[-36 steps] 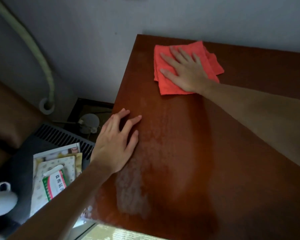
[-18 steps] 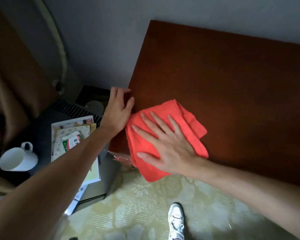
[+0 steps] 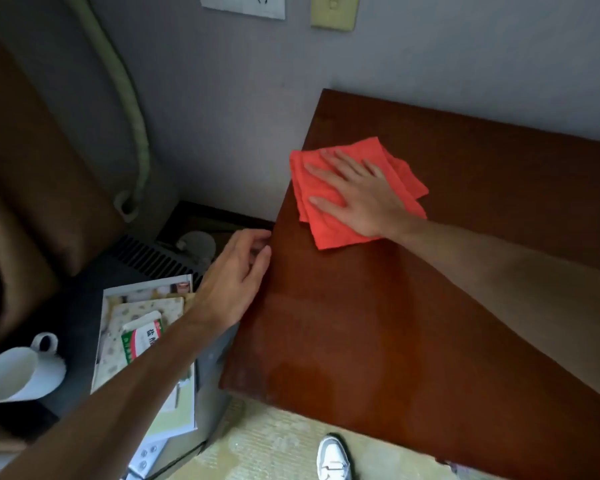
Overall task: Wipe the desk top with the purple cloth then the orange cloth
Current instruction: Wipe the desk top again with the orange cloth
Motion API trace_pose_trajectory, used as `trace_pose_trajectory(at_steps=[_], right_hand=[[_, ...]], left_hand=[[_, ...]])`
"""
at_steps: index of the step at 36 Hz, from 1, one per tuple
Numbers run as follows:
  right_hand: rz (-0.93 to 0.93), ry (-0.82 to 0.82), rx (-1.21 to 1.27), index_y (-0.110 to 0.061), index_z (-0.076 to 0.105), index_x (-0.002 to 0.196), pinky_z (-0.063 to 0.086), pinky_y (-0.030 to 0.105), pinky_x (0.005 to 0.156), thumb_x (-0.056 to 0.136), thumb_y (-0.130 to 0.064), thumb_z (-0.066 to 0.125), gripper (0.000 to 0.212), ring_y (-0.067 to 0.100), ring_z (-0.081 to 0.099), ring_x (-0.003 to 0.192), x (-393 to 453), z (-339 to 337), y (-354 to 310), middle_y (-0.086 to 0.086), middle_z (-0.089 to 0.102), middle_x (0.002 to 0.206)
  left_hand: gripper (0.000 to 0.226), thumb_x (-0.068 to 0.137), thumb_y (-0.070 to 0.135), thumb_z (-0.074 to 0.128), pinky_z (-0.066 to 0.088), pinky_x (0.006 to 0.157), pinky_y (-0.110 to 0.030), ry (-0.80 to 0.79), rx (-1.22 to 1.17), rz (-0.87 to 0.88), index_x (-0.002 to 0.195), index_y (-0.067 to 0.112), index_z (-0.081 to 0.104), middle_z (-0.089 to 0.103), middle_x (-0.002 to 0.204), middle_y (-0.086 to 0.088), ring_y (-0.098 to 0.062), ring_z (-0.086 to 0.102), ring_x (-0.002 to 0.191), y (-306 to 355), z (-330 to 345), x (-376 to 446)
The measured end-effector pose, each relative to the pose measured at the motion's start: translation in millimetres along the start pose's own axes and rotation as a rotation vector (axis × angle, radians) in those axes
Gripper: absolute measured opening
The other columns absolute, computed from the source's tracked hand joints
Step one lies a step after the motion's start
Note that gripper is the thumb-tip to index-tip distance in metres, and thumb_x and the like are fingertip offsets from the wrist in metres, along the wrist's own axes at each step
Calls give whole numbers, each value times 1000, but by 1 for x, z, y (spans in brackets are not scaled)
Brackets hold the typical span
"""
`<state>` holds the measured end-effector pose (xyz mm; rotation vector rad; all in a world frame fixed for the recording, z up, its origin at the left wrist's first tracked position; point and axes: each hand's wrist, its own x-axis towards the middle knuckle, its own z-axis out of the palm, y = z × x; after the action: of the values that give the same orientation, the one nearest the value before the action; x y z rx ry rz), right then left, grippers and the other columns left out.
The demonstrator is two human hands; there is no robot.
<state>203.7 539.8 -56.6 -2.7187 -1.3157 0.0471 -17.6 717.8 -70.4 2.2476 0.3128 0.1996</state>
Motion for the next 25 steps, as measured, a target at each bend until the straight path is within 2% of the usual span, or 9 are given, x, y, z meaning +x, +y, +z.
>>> trace_pose_trajectory(at_steps=[5, 8, 10, 13, 16, 19, 22, 25], right_hand=[[117, 38, 16, -45, 22, 160, 13, 52, 124, 88, -80, 11, 81, 18, 13, 158, 70, -3, 40, -3, 16, 172], [144, 39, 26, -46, 22, 160, 11, 54, 125, 97, -76, 22, 71, 19, 11, 159, 108, -4, 58, -3, 15, 172], [167, 57, 26, -44, 24, 160, 11, 54, 124, 101, -70, 29, 65, 19, 12, 158, 128, -6, 66, -2, 16, 172], [189, 86, 30, -41, 28, 160, 11, 54, 124, 102, -68, 32, 64, 20, 14, 158, 147, -8, 68, -1, 19, 172], [206, 67, 40, -41, 24, 161, 9, 57, 124, 100, -71, 27, 68, 21, 11, 159, 153, -8, 69, -1, 16, 172], [237, 63, 30, -38, 22, 162, 9, 59, 124, 98, -72, 24, 72, 24, 11, 159, 148, -3, 62, 0, 14, 173], [252, 64, 24, -37, 21, 163, 7, 59, 124, 101, -70, 27, 71, 26, 11, 159, 127, 2, 39, 1, 13, 173], [228, 39, 48, -37, 22, 162, 9, 58, 124, 93, -76, 17, 79, 26, 11, 159, 87, 4, -1, 1, 14, 173]], left_hand=[[47, 98, 50, 39, 49, 94, -30, -18, -59, -72, 137, 27, 53, 56, 116, 11, 2, 57, 104, -3, 8, 23], [45, 101, 53, 37, 47, 92, -25, -16, -51, -98, 132, 28, 58, 54, 113, 13, 4, 56, 105, -1, 13, 37], [38, 103, 46, 39, 45, 88, -22, 13, -77, -123, 124, 27, 63, 57, 110, 13, 2, 57, 103, 0, 14, 42], [35, 104, 45, 40, 43, 89, -21, 28, -148, -169, 121, 29, 67, 61, 111, 13, 1, 58, 105, 1, 14, 42], [40, 102, 49, 37, 46, 89, -26, -12, -249, -203, 123, 33, 67, 63, 111, 11, -3, 59, 107, 0, 9, 40], [43, 98, 52, 36, 53, 78, -35, -43, -393, -287, 117, 31, 68, 66, 111, 4, -10, 65, 98, -3, 0, 42], [44, 90, 54, 37, 51, 76, -35, 19, -411, -326, 115, 30, 65, 66, 114, 2, -14, 66, 96, -6, -11, 43], [39, 89, 51, 37, 51, 75, -36, 28, -404, -312, 111, 32, 63, 64, 117, -1, -13, 67, 92, -3, -26, 42]])
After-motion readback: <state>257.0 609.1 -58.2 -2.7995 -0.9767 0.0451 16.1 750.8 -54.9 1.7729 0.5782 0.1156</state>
